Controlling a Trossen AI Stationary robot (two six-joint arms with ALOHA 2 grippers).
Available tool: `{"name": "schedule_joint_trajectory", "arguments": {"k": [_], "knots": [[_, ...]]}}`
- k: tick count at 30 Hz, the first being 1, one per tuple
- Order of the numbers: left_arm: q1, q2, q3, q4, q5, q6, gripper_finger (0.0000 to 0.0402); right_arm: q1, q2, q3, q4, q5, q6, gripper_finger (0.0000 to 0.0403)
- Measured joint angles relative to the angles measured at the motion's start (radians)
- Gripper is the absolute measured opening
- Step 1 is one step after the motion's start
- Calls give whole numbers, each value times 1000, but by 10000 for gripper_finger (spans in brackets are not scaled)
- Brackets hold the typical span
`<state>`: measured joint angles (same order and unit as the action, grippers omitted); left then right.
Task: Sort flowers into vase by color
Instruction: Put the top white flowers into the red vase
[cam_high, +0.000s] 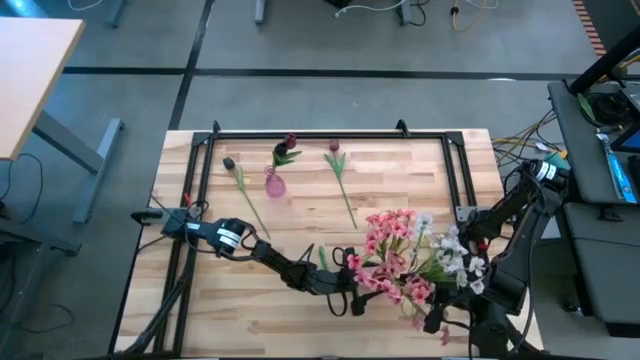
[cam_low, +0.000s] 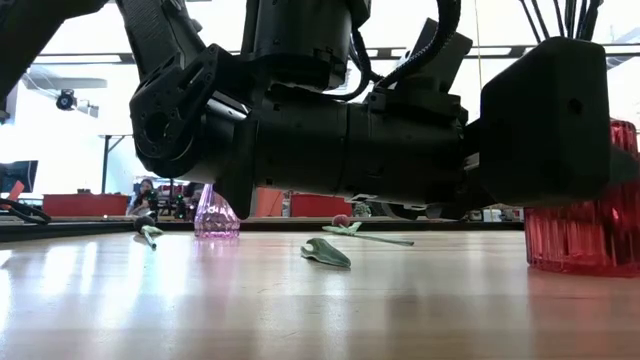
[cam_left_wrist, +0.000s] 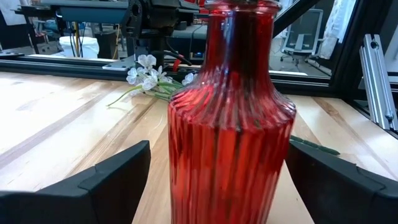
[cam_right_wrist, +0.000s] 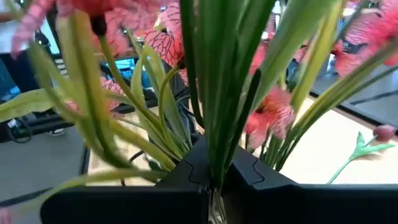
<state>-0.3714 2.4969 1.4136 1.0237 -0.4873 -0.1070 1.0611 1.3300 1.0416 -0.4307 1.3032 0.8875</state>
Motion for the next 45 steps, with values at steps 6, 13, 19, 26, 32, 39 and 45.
{"name": "schedule_joint_trajectory", "arguments": {"k": [6,13,19,26,32,39,45], "knots": [[0,0,0,0,2,0,351,-8,-19,0,1,-37,37,12],[0,0,0,0,13,0,351,-53,-14,0,0,-116,37,12],[0,0,0,0,18,0,351,-85,-2,0,-6,-179,37,12],[0,0,0,0,19,0,351,-89,10,0,-11,-189,29,12],[0,0,0,0,19,0,351,-89,13,0,-19,-182,2,13],[0,0,0,0,19,0,351,-89,13,0,-18,-186,-8,46],[0,0,0,-1,19,0,351,-89,11,5,-15,-179,-9,117]]}}
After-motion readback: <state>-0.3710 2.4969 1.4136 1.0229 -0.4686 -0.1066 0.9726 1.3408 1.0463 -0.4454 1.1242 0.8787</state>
